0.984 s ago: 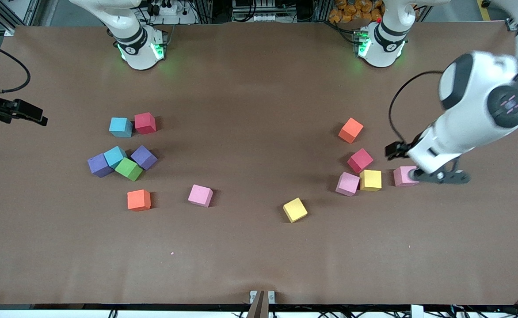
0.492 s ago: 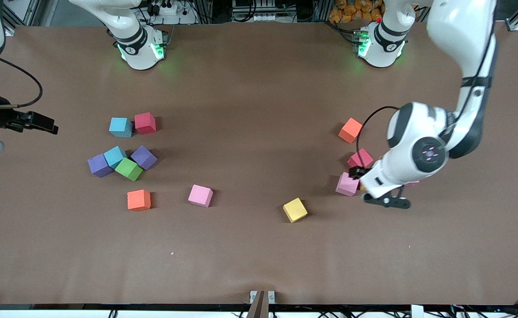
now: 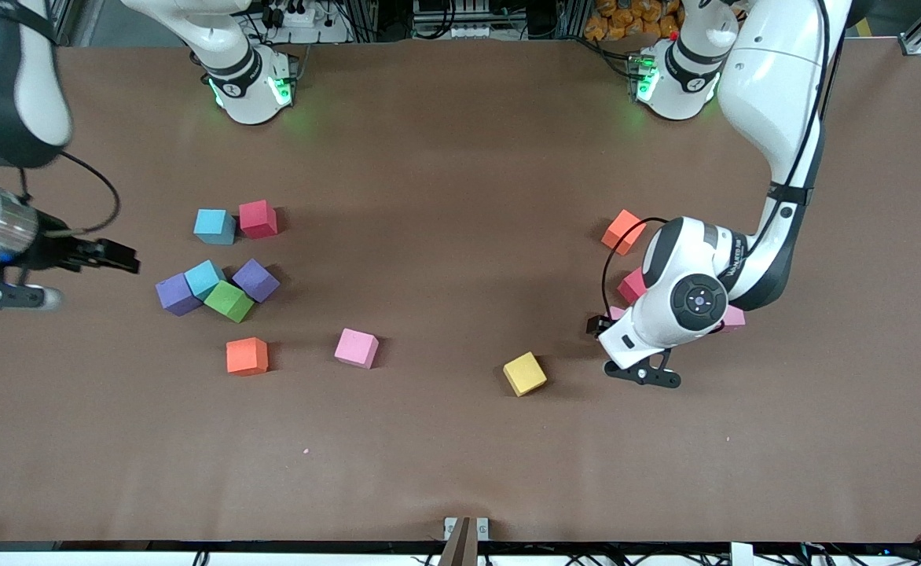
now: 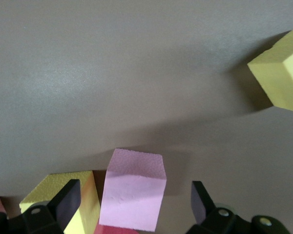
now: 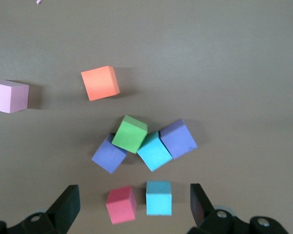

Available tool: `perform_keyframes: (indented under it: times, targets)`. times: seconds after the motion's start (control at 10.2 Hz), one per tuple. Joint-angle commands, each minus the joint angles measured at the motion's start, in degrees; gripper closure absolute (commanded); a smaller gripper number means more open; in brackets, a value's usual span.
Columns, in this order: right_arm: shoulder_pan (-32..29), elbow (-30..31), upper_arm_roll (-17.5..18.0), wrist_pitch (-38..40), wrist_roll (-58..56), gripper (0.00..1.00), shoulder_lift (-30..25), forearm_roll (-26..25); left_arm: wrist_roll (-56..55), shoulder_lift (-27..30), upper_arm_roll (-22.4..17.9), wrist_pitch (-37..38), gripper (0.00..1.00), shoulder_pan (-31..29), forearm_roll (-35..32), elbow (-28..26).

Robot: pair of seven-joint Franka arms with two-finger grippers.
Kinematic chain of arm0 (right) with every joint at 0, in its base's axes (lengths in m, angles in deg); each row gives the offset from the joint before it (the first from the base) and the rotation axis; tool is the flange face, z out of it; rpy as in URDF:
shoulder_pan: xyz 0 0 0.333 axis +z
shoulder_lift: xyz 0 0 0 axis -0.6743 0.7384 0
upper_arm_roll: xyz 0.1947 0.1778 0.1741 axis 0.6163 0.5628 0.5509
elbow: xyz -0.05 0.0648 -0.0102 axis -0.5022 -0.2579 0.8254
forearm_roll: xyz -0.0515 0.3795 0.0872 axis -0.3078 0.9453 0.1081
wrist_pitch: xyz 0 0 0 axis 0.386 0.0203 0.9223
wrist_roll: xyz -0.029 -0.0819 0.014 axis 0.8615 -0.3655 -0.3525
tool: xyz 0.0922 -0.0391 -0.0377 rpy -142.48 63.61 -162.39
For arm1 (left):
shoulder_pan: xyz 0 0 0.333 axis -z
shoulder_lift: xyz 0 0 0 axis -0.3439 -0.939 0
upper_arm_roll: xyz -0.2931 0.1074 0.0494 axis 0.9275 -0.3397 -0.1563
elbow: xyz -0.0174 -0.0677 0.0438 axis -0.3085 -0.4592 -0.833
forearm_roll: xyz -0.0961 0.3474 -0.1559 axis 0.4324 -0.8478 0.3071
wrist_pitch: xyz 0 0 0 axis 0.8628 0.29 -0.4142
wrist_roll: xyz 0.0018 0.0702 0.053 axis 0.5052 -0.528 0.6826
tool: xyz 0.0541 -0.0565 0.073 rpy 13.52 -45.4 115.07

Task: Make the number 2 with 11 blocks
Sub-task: 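Grasp the pink cube with the left gripper while the right gripper grasps the green cube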

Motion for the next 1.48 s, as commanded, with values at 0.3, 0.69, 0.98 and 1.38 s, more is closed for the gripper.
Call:
perform_keyframes:
  times: [0.3, 0.69, 0.98, 1.38]
  targets:
    - [-0.1, 4.3, -0.1, -14.7, -19.0, 0.00, 9.3, 3.8, 0.2, -1.6, -0.2, 0.0, 0.00, 0.6, -1.4, 0.7]
    - [-0.5, 14.8, -0.2, -27.0, -36.5, 0.00, 10.3, 6.0, 1.1, -3.5, -0.2, -0.1, 0.00, 1.2, -1.7, 0.8]
    - [0.5, 17.6, -0.2, -27.1, -47.0, 0.00, 10.7, 6.0, 1.2, -4.6, -0.2, -0.1, 0.00, 1.7, -1.8, 0.8]
    - [1.9, 23.6, -0.2, -35.5, -53.6, 0.00, 11.7, 6.0, 3.6, -4.4, -0.2, 1.0, 0.00, 1.6, -4.2, -1.2]
